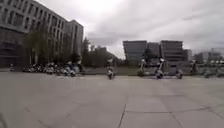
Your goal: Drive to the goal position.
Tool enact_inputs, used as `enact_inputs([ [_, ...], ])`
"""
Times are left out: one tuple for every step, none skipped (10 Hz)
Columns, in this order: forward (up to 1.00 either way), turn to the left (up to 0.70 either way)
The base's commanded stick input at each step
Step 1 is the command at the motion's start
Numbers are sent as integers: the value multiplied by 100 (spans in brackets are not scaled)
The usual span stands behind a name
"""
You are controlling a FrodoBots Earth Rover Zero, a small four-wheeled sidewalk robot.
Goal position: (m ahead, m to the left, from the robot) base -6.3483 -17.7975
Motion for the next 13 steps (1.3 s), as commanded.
enact_inputs([
  [100,-40],
  [100,-40],
  [100,-40],
  [100,-40],
  [100,-40],
  [100,-40],
  [100,-40],
  [100,-40],
  [100,-40],
  [100,-40],
  [100,-40],
  [100,-40],
  [100,-40],
])
